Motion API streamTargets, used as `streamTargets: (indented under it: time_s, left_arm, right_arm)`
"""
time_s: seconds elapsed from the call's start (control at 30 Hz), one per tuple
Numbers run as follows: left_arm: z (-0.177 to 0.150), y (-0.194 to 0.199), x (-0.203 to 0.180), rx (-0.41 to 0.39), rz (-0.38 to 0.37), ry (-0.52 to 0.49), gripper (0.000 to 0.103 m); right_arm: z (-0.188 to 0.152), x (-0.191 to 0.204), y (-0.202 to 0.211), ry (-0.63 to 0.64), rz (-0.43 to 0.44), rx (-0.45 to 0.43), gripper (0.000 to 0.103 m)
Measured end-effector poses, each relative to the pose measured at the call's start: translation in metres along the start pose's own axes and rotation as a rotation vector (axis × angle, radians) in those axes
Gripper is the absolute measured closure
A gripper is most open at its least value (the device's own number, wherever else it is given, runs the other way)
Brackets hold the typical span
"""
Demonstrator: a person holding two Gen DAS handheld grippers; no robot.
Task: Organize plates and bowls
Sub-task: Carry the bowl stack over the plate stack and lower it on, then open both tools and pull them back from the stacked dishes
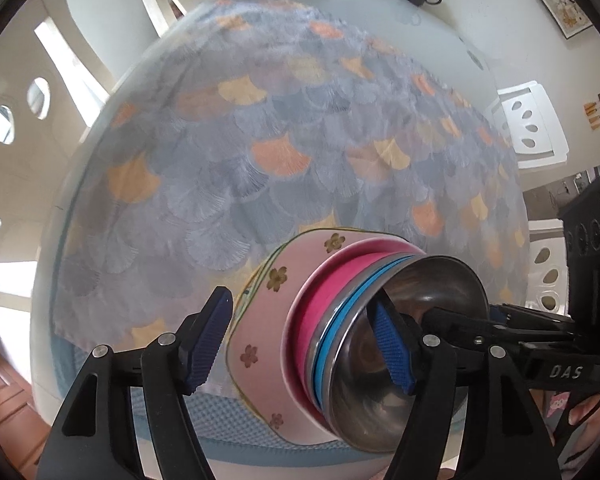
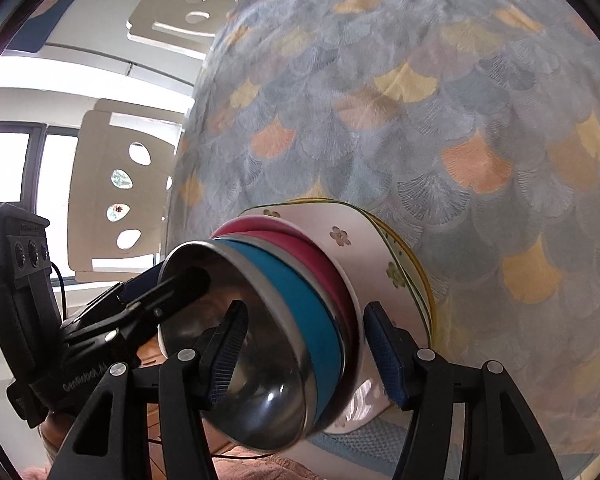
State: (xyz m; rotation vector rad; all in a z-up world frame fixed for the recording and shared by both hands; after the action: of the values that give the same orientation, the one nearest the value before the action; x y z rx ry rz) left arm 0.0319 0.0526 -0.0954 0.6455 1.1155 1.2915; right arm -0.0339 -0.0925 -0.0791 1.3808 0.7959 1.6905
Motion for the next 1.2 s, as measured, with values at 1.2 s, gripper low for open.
streamTargets:
  time_s: [1.2]
  left_arm:
    - [-0.087,0.057,0.002,-0.001,0.161,-0.042,0.012]
  right_arm:
    - [-0.101,0.032,0.068,0.245,-0.254,-0.094,0.021]
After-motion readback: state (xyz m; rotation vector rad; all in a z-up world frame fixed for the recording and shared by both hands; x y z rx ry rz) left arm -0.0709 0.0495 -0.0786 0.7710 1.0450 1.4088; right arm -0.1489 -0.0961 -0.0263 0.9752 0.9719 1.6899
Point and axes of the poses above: each gripper's, at about its wrist camera, not at the fingertips, and y roughly against the way its jaws point, x to its left, z to its top, the point moved 10 cm from there along -y, roughly the way its jaws point, and after that the axes turned 12 degrees about -x, right-handed, at the moved point
